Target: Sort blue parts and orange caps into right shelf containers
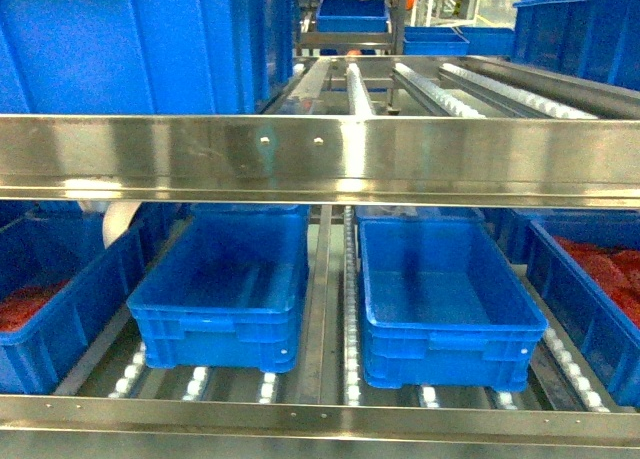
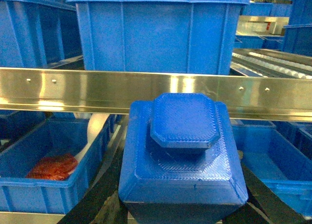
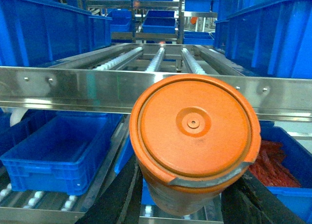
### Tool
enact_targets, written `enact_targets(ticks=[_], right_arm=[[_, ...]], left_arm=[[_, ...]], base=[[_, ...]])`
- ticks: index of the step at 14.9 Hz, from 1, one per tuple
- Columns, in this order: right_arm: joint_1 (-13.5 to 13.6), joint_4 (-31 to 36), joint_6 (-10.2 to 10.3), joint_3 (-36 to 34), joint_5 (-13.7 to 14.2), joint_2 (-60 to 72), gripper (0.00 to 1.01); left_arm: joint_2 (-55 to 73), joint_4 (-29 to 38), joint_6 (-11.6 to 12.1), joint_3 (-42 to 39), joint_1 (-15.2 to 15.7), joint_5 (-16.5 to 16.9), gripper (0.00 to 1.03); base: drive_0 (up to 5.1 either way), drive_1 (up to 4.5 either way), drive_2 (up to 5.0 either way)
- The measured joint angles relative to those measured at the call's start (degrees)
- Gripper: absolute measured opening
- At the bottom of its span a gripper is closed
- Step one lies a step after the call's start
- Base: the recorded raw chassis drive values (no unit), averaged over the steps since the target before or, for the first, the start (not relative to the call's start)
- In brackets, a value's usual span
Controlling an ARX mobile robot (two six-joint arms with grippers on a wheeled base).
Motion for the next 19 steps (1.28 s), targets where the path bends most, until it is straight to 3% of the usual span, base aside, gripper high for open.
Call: enact_targets(ticks=[19], right_arm=[[0.0,0.4,0.0,0.0,-0.1,0.0,0.40]], left_arm=[[0.0,0.2,0.0,0.0,0.0,-0.1,0.43]], base=[[-0.3,0.12,0.1]])
